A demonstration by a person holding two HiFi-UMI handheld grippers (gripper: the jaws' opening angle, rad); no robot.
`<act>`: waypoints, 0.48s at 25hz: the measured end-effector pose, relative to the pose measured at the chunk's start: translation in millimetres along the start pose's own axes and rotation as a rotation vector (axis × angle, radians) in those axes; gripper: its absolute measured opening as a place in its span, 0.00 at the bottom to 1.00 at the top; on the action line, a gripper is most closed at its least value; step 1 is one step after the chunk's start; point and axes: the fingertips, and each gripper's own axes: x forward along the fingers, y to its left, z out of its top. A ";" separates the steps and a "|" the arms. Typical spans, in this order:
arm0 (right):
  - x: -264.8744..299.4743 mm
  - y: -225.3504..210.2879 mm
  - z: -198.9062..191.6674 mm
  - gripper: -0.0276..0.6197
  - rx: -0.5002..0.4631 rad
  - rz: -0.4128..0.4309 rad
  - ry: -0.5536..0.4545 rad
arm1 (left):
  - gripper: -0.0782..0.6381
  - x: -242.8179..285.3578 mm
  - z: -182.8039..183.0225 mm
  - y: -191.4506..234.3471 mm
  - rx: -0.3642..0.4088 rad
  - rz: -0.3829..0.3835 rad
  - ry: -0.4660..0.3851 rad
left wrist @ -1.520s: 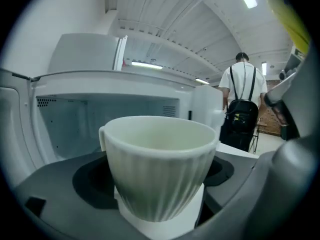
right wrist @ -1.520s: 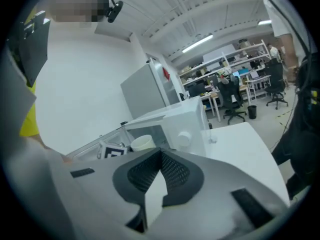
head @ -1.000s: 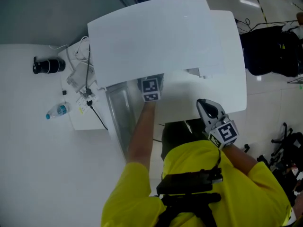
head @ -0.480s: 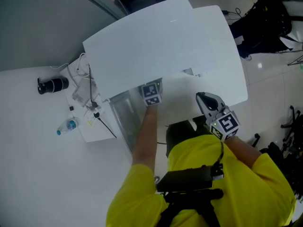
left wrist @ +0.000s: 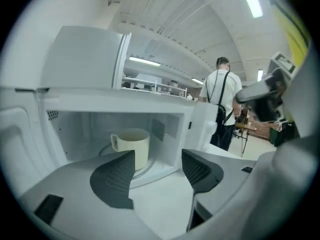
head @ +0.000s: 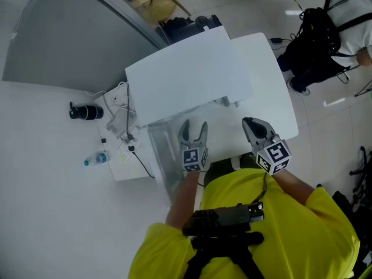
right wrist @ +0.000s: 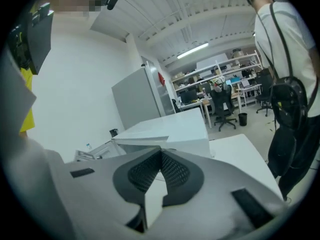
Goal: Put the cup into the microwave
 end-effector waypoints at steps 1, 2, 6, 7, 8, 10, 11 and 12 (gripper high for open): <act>-2.5 -1.8 9.4 0.05 -0.002 -0.002 -0.020 | 0.52 -15.4 11.5 -10.7 -0.004 -0.015 -0.009; -4.4 -2.8 18.7 0.05 -0.006 0.001 -0.041 | 0.44 -29.3 24.2 -18.0 -0.012 -0.019 -0.016; -13.8 5.4 46.6 0.05 -0.031 0.041 -0.102 | 0.24 -73.8 74.1 -26.6 -0.084 0.011 -0.022; -16.8 8.4 50.2 0.05 -0.034 0.050 -0.109 | 0.23 -82.5 87.0 -26.7 -0.115 0.015 -0.038; -19.2 11.2 52.8 0.05 -0.037 0.059 -0.113 | 0.22 -90.2 100.3 -27.5 -0.146 0.012 -0.065; -21.4 17.4 55.9 0.05 -0.046 0.081 -0.121 | 0.13 -102.8 125.9 -30.9 -0.188 -0.006 -0.134; -21.4 21.1 57.1 0.05 -0.055 0.094 -0.123 | 0.12 -107.2 135.0 -32.0 -0.200 -0.012 -0.161; -20.8 24.7 58.0 0.05 -0.065 0.106 -0.125 | 0.12 -110.2 140.1 -31.6 -0.210 -0.008 -0.176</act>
